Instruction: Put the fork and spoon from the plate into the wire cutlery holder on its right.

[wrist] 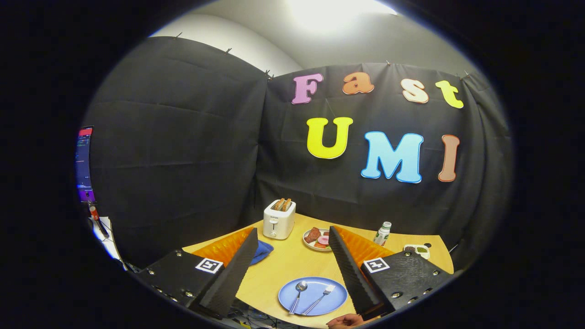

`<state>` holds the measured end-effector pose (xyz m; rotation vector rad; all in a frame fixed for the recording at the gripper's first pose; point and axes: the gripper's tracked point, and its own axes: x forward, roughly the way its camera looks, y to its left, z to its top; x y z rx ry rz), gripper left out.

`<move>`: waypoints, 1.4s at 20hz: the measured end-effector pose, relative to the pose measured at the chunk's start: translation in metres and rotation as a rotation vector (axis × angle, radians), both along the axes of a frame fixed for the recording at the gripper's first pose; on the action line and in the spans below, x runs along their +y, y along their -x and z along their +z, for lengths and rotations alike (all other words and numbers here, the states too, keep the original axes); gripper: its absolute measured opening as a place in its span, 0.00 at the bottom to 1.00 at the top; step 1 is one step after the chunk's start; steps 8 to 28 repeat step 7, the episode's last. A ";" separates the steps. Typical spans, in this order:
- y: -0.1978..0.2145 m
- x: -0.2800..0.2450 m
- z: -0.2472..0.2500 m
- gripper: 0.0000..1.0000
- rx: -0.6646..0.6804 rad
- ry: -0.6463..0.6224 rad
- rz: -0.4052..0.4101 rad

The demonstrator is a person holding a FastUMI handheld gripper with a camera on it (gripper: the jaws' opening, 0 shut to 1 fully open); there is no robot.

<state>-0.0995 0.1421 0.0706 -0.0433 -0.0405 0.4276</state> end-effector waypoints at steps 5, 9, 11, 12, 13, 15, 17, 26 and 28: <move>-0.003 0.006 -0.004 0.96 0.013 0.008 0.004; -0.005 0.010 -0.005 0.96 0.015 0.011 0.010; -0.005 0.010 -0.005 0.96 0.015 0.011 0.010; -0.005 0.010 -0.005 0.96 0.015 0.011 0.010; -0.005 0.010 -0.005 0.96 0.015 0.011 0.010; -0.005 0.010 -0.005 0.96 0.015 0.011 0.010; -0.005 0.010 -0.005 0.96 0.015 0.011 0.010; -0.005 0.010 -0.005 0.96 0.015 0.011 0.010; -0.005 0.010 -0.005 0.96 0.015 0.011 0.010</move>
